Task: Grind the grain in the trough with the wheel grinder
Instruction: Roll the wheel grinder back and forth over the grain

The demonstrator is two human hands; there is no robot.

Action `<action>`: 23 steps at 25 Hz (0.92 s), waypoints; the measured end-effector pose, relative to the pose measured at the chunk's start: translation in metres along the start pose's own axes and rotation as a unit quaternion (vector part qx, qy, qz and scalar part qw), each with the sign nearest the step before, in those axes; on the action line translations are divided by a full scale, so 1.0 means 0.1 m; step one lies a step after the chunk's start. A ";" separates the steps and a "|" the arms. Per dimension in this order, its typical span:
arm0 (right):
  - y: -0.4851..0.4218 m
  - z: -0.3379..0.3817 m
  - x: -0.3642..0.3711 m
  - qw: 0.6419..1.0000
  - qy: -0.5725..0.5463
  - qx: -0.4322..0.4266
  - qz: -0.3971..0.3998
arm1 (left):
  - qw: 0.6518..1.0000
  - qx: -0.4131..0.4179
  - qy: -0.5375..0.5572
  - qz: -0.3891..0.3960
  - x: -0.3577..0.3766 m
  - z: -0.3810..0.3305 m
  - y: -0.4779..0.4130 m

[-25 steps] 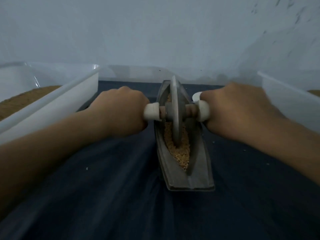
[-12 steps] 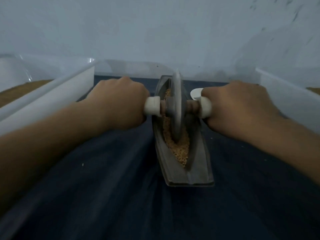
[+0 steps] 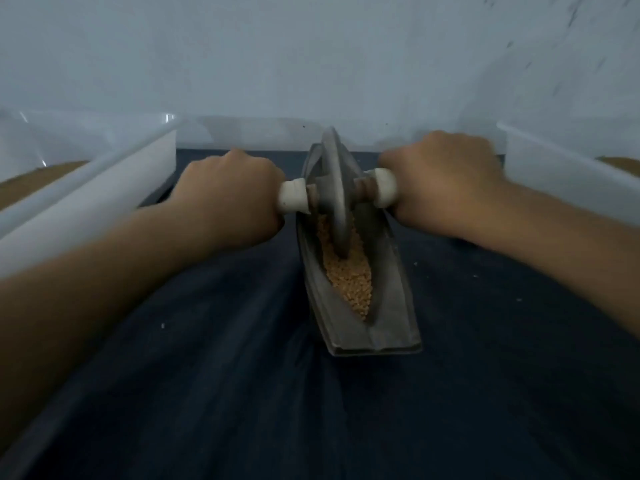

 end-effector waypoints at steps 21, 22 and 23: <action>-0.01 -0.04 0.18 0.995 -0.026 0.093 -0.005 | 0.992 -0.025 -0.096 -0.082 -0.16 -0.14 -0.22; -0.12 -0.02 0.17 0.995 -0.028 0.089 0.018 | 0.994 -0.048 -0.079 -0.059 -0.12 -0.12 -0.27; -0.19 0.00 0.15 0.996 -0.024 0.077 0.035 | 0.996 -0.065 -0.055 -0.037 -0.07 -0.09 -0.27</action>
Point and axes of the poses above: each hand's wrist, its own y-axis away from the middle knuckle, its own x-axis out of the palm, z = x × y, the point moved 7 cm from there along -y, towards the middle knuckle, and after that the axes turned 1 degree about -y, right-handed, at the moved point
